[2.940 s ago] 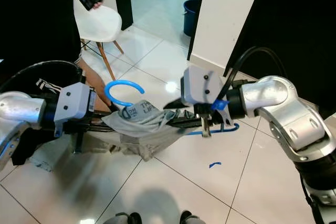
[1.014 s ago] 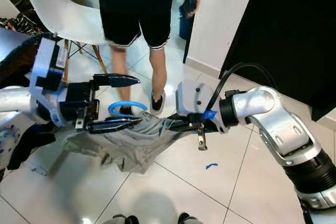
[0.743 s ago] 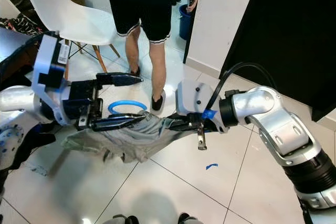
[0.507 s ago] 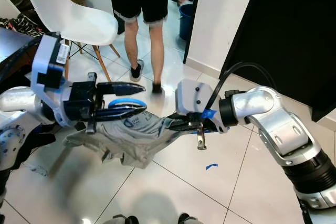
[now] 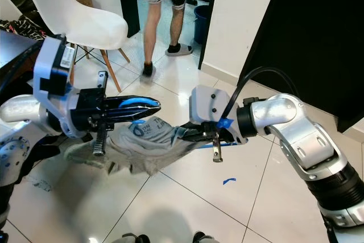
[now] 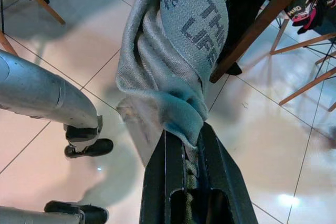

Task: Hang hanger

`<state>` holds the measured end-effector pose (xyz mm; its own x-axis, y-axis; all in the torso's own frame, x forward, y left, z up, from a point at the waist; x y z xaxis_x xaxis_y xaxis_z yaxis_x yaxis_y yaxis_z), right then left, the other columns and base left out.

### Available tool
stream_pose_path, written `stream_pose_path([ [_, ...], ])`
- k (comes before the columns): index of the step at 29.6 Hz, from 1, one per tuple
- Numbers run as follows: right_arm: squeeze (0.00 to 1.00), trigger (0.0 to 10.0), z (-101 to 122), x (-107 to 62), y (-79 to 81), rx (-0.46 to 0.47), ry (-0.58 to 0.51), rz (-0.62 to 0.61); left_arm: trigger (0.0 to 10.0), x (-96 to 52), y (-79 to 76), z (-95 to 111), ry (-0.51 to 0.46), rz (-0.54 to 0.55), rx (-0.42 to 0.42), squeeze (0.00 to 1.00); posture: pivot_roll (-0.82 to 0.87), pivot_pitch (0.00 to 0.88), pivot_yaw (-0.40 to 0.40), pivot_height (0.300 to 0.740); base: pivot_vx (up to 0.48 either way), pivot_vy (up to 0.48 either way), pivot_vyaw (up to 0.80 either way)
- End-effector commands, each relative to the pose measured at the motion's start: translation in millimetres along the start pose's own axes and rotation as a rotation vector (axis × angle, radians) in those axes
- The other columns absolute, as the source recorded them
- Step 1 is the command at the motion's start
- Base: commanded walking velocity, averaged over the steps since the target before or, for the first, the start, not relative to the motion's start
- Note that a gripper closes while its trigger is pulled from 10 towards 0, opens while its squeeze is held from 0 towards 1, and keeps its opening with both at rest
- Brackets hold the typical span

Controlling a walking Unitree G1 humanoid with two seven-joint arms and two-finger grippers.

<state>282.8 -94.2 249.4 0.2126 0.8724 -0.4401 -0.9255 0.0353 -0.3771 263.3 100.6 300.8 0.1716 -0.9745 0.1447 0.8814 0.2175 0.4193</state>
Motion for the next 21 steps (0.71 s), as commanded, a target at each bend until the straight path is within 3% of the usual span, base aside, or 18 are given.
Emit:
stream_pose_path([
  [1,0.0,0.0,4.7,1.5,4.4,-0.02,-0.015,0.012,0.0,2.9,-5.6,0.8,-0.016,-0.016,-0.01,0.0,0.07,0.129,-0.072,0.74,0.0,0.0,0.0],
  [12,0.0,0.0,2.2,4.8,4.1,-0.014,-0.013,-0.001,0.0,5.8,-6.5,0.6,-0.034,-0.001,-0.022,0.0,0.06,0.139,-0.078,0.74,0.0,0.0,0.0],
  [13,0.0,10.0,-0.8,6.0,1.0,-0.007,-0.002,-0.029,3.5,8.4,-7.0,-1.1,-0.035,0.013,-0.024,0.0,0.06,0.141,-0.083,0.74,0.0,0.0,0.0],
  [14,0.0,10.0,-0.8,6.0,1.0,-0.007,-0.002,-0.029,3.5,8.4,-7.0,-1.1,-0.035,0.013,-0.024,0.0,0.06,0.141,-0.083,0.74,0.0,0.0,0.0],
  [15,0.0,10.0,-1.6,6.2,-0.2,-0.003,0.001,-0.037,7.9,9.4,-7.1,-2.0,-0.033,0.018,-0.024,0.0,0.06,0.14,-0.082,0.74,0.0,0.0,0.0],
  [17,0.0,10.0,-1.8,6.3,-0.9,-0.001,0.001,-0.041,7.9,10.0,-7.2,-2.5,-0.031,0.021,-0.023,0.0,0.06,0.14,-0.082,0.74,0.0,0.0,0.0],
  [18,0.05,10.0,-1.1,6.1,-1.2,0.001,-0.001,-0.041,10.0,10.6,-6.9,-3.6,-0.028,0.025,-0.023,0.0,0.06,0.143,-0.078,0.74,0.0,0.0,0.0],
  [20,0.05,10.0,-0.4,5.9,-1.3,0.002,-0.003,-0.042,10.0,10.9,-6.6,-4.1,-0.026,0.028,-0.023,0.0,0.06,0.143,-0.079,0.74,0.0,0.0,0.0],
  [21,0.75,10.0,0.3,5.9,-1.7,0.008,-0.01,-0.044,10.0,11.3,-6.3,-4.8,-0.022,0.032,-0.023,0.0,0.06,0.145,-0.078,0.74,0.0,0.0,0.0],
])
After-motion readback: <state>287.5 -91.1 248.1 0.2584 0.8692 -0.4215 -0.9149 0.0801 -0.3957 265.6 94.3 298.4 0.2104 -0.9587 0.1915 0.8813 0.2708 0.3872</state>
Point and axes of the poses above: a point about 5 cm out from each wrist's last joint towards the gripper, its own x axis pointing out of the wrist towards the gripper, its own z axis along the axis of the wrist's last joint, y = z × x, the point moved 4 cm from there along x, pointing out of the wrist towards the gripper, and after that the axes turned 5 degrees about x, right-handed, at the moved point
